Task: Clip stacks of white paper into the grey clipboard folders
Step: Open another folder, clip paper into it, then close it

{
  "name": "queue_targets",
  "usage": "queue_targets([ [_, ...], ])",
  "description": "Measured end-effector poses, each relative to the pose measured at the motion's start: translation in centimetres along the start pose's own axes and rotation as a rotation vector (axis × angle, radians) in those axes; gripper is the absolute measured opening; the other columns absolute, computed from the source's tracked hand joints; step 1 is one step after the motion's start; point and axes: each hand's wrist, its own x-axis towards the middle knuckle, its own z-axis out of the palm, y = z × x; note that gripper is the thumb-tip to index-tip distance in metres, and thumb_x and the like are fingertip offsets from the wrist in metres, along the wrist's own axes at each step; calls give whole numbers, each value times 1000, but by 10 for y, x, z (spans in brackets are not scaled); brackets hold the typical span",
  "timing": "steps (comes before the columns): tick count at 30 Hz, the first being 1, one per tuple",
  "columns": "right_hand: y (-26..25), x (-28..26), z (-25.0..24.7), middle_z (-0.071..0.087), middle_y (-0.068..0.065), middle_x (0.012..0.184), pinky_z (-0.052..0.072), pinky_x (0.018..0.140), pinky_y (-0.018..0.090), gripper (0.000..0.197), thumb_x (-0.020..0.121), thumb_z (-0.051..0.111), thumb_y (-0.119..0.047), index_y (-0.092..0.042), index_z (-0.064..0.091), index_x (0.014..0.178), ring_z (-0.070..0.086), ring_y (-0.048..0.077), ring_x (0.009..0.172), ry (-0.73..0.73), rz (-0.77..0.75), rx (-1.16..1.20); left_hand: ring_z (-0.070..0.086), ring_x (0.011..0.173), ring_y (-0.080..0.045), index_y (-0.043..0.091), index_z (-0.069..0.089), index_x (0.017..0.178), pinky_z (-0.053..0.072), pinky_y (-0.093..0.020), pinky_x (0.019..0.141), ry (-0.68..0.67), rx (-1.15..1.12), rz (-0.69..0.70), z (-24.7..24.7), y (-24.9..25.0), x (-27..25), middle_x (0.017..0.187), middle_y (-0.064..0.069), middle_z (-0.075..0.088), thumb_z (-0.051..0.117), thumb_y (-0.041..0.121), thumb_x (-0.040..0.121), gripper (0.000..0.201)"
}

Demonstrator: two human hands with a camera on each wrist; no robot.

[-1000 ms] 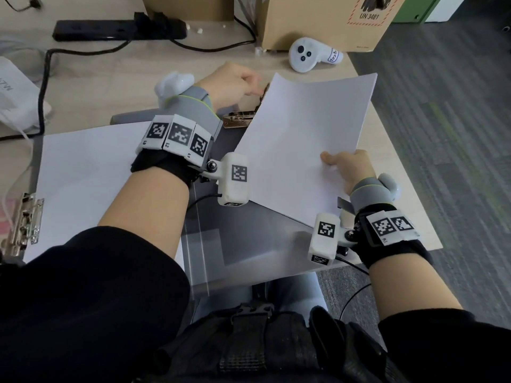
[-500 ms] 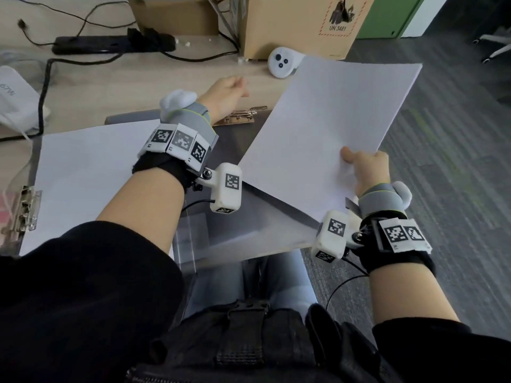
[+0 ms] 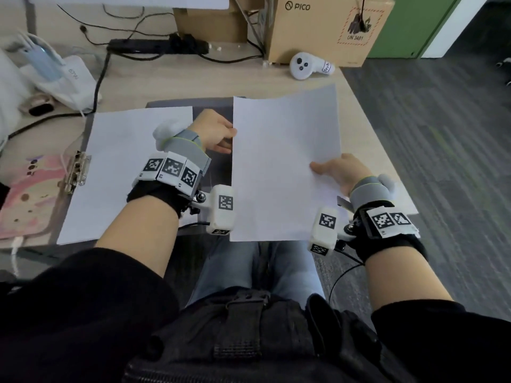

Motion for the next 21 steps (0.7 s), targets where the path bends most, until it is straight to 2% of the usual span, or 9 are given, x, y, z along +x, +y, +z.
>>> queue_targets([
  [2, -1, -3, 5, 63, 2, 113, 50, 65, 32, 58, 70, 76, -34, -11, 53, 118, 59, 27, 102, -38, 38, 40, 62, 60, -17, -5, 57, 109, 56, -21, 49, 49, -29, -22, -1, -7, -3, 80, -11, 61, 55, 3, 90, 21],
  [4, 0, 1, 9, 68, 5, 107, 52, 56, 32, 57, 62, 79, -31, -13, 61, 113, 62, 27, 97, -53, 44, 124, 63, 45, -11, 0, 57, 84, 56, -22, 47, 99, -52, -45, -5, -13, -6, 72, -10, 60, 55, -2, 88, 5],
  [5, 2, 5, 10, 68, 6, 106, 53, 57, 34, 54, 63, 78, -27, -14, 62, 113, 61, 26, 96, -41, 29, 139, 61, 37, -8, 4, 54, 74, 56, -22, 47, 125, -54, -60, -7, -16, -5, 66, -9, 61, 54, -4, 87, 15],
  [9, 1, 15, 13, 66, 16, 106, 53, 91, 50, 39, 80, 65, -7, -12, 62, 119, 62, 31, 103, 22, -10, 149, 59, 32, -7, 4, 51, 62, 55, -23, 46, 161, -68, -114, -9, -22, -1, 41, -2, 61, 54, -6, 86, 26],
  [10, 1, 17, 13, 66, 18, 107, 51, 95, 49, 37, 83, 61, -4, -10, 62, 120, 62, 32, 104, 26, -23, 135, 59, 33, -8, 4, 51, 62, 56, -23, 46, 170, -80, -116, -8, -23, -1, 42, -3, 61, 54, -6, 85, 26],
  [12, 1, 18, 13, 66, 20, 106, 49, 98, 49, 31, 85, 56, -1, -8, 64, 114, 63, 34, 105, 24, -47, 108, 63, 42, -14, 3, 53, 65, 57, -25, 51, 190, -81, -107, -6, -24, 2, 64, -13, 65, 55, -6, 85, 22],
  [15, -2, 22, 14, 65, 16, 94, 51, 96, 49, 26, 85, 52, 1, -14, 67, 101, 62, 30, 92, 27, -71, 101, 61, 58, -21, 1, 57, 74, 57, -26, 56, 220, -79, -98, -5, -23, 5, 90, -19, 62, 55, -4, 85, 12],
  [17, -4, 24, 14, 65, 15, 92, 52, 94, 45, 29, 85, 52, 1, -11, 68, 107, 61, 28, 88, 32, -85, 100, 61, 60, -21, -1, 58, 83, 56, -25, 54, 225, -88, -96, -6, -22, 9, 93, -20, 62, 55, -5, 85, 5],
  [21, -9, 31, 16, 65, 14, 91, 53, 91, 42, 31, 85, 53, 0, -10, 68, 109, 61, 28, 87, 42, -98, 96, 60, 60, -20, -4, 60, 102, 56, -23, 50, 226, -102, -106, -8, -22, 15, 89, -18, 62, 54, -6, 85, 18],
])
